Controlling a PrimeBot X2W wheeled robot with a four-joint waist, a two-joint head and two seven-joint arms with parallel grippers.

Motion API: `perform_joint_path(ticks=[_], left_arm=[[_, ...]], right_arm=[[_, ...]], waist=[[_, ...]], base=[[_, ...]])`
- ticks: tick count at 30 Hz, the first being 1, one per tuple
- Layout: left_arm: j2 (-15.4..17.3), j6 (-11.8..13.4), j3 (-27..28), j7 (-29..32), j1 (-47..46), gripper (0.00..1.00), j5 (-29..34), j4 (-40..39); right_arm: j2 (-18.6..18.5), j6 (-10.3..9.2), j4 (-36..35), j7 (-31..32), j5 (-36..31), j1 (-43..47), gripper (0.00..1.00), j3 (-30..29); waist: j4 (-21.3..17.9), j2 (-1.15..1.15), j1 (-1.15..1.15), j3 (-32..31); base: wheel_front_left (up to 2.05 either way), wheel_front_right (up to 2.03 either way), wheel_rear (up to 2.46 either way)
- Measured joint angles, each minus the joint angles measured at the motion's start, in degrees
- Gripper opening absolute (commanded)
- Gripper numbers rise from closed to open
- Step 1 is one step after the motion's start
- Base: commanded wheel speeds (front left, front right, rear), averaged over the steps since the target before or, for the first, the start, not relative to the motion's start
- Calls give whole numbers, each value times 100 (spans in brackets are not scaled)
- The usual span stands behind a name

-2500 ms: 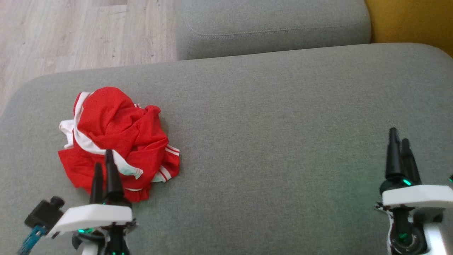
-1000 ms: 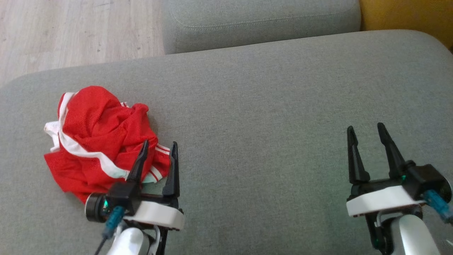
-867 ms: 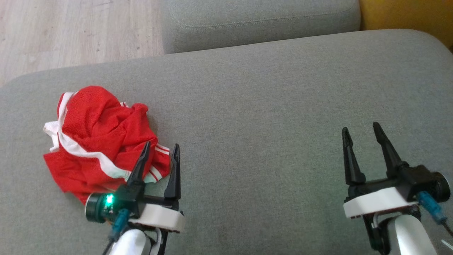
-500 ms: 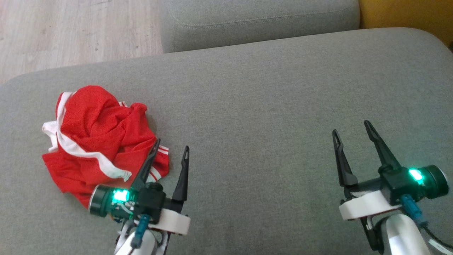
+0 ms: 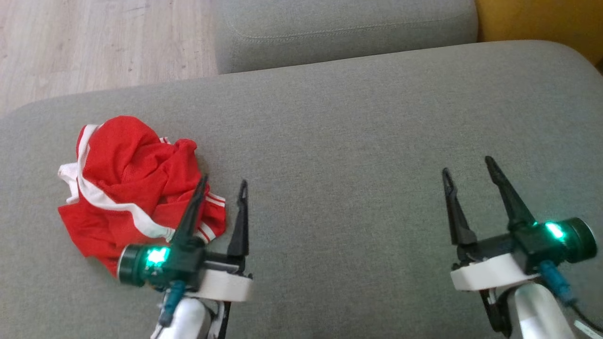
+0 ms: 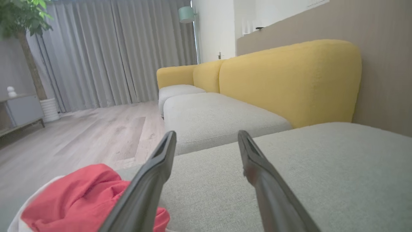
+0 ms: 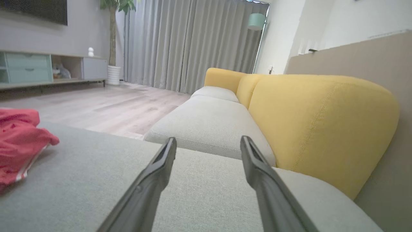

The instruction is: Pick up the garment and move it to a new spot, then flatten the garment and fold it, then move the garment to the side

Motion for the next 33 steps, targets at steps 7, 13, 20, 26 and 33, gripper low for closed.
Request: perform_joint_path(ticks=[7, 13, 20, 26, 33], left_arm=[[-215, -405, 509, 1, 313, 100, -684, -15], [-320, -683, 679, 1, 420, 100, -1003, 408], [-342, -832, 680, 1, 479, 100, -1077, 828], [-385, -835, 708, 1, 465, 100, -1078, 829], [-396, -877, 769, 1, 464, 100, -1029, 793]], right_arm=[[-1, 0, 170, 0, 768, 12, 100, -48], [-1, 0, 490, 0, 1271, 31, 100, -49], [-1, 0, 670, 0, 1468, 35, 100, -24], [-1, 0, 666, 0, 1436, 35, 100, -7], [-1, 0, 668, 0, 1440, 43, 100, -4]], waist=[[5, 0, 0, 23], [-23, 0, 1, -12], [7, 0, 0, -69], [45, 0, 1, -95], [131, 0, 1, -99]], base=[[0, 0, 0], [0, 0, 0], [0, 0, 0], [0, 0, 0], [0, 0, 0]])
